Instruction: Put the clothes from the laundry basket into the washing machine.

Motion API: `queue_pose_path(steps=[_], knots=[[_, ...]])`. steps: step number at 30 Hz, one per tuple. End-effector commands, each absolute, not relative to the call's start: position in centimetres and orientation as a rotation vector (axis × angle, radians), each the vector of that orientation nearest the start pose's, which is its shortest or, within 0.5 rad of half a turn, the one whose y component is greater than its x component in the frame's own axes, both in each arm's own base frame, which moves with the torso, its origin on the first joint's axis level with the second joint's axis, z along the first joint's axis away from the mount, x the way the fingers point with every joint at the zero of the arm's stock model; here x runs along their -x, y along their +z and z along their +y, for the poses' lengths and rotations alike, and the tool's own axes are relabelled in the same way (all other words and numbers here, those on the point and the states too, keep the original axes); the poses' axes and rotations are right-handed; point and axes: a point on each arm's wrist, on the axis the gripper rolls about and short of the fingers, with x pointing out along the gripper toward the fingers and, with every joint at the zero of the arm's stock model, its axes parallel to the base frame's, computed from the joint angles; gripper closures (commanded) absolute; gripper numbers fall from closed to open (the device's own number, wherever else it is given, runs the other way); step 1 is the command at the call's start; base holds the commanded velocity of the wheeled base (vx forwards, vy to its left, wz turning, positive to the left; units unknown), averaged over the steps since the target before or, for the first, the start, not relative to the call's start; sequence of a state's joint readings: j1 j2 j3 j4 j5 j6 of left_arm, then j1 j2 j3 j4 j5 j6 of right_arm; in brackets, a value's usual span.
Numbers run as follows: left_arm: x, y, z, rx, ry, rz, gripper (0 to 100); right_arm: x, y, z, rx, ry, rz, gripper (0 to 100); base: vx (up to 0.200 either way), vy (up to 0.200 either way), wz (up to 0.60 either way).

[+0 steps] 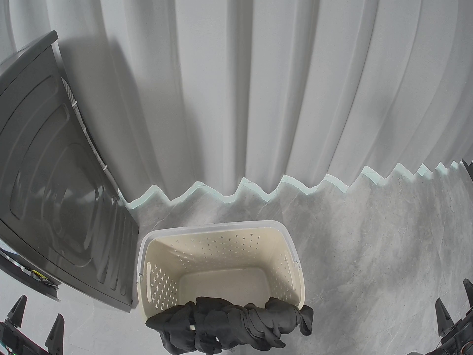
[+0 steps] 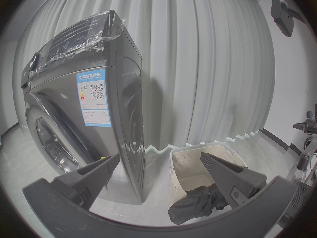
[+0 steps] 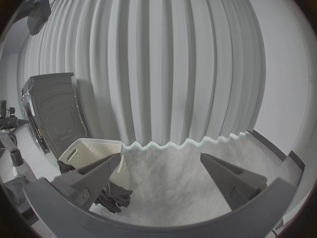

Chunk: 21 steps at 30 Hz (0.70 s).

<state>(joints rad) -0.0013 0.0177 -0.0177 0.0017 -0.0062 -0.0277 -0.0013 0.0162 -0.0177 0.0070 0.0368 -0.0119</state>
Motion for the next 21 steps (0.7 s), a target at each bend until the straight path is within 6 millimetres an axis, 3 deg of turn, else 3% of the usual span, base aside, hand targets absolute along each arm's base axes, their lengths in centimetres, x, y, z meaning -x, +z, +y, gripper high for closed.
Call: queue_pose_path(steps=[1, 8, 11, 21], knots=[[2.29, 7.57, -0.01, 0.028, -0.008, 0.000, 0, 2.29, 7.51, 0.09, 0.012, 0.035, 0.006, 0, 0.000, 0.000, 0.00], [2.29, 7.57, -0.01, 0.028, -0.006, 0.000, 0, 2.29, 7.51, 0.09, 0.012, 0.035, 0.006, 0, 0.000, 0.000, 0.00], [2.29, 7.57, -0.01, 0.028, -0.008, 0.000, 0, 2.29, 7.51, 0.09, 0.012, 0.035, 0.006, 0, 0.200, 0.000, 0.00], [2.29, 7.57, -0.01, 0.029, -0.006, 0.000, 0, 2.29, 7.51, 0.09, 0.012, 0.035, 0.006, 0, 0.020, 0.000, 0.00]])
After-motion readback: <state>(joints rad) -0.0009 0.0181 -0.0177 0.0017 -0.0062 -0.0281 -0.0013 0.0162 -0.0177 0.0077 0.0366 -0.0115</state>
